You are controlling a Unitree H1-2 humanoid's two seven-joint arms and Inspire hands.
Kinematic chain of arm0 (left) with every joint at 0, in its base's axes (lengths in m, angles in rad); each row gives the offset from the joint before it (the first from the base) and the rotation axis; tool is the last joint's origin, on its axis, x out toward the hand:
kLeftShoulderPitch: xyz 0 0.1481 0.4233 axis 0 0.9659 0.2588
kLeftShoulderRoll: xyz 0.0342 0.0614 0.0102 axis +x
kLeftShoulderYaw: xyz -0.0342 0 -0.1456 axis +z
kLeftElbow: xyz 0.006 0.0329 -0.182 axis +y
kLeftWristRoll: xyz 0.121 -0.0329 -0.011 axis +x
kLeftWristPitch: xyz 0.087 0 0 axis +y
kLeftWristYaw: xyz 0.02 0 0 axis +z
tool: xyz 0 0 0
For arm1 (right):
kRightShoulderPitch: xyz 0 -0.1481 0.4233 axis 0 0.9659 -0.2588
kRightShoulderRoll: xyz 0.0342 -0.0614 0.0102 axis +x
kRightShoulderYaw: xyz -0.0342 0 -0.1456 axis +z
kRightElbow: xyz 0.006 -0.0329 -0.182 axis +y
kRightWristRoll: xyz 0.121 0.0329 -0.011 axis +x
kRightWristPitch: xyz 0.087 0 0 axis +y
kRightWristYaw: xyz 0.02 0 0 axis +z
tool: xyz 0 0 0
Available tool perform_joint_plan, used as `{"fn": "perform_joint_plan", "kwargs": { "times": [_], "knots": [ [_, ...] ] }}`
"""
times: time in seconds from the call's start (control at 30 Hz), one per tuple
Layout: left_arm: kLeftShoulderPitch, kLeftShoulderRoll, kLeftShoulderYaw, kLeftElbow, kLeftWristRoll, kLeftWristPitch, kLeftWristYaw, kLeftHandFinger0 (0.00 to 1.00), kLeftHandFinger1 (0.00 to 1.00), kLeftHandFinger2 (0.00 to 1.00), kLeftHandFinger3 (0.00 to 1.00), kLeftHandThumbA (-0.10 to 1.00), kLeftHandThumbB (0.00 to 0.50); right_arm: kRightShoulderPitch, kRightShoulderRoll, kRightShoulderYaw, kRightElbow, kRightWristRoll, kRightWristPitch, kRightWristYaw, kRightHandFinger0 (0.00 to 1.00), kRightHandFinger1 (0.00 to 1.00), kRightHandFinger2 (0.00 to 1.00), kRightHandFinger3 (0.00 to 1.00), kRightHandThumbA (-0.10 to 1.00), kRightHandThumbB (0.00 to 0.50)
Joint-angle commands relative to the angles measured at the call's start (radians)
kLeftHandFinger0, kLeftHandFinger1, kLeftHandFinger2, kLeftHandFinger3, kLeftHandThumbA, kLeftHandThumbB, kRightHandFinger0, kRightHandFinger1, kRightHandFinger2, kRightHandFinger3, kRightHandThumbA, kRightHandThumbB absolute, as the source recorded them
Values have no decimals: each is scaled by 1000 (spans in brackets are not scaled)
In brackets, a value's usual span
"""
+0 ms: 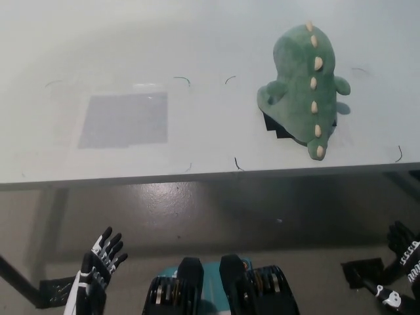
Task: Use both hands to pick up a dinasour on the right side and move it to the left side
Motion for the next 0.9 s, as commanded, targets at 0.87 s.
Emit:
{"fn": "perform_joint_plan", "kwargs": {
  "times": [0.87],
  "knots": [
    [-166,-34,-17,-214,-58,63,3,1000,1000,1000,1000,1000,304,-84,-30,-99,-180,76,-9,-14,1000,1000,1000,1000,1000,234]
  ]
}}
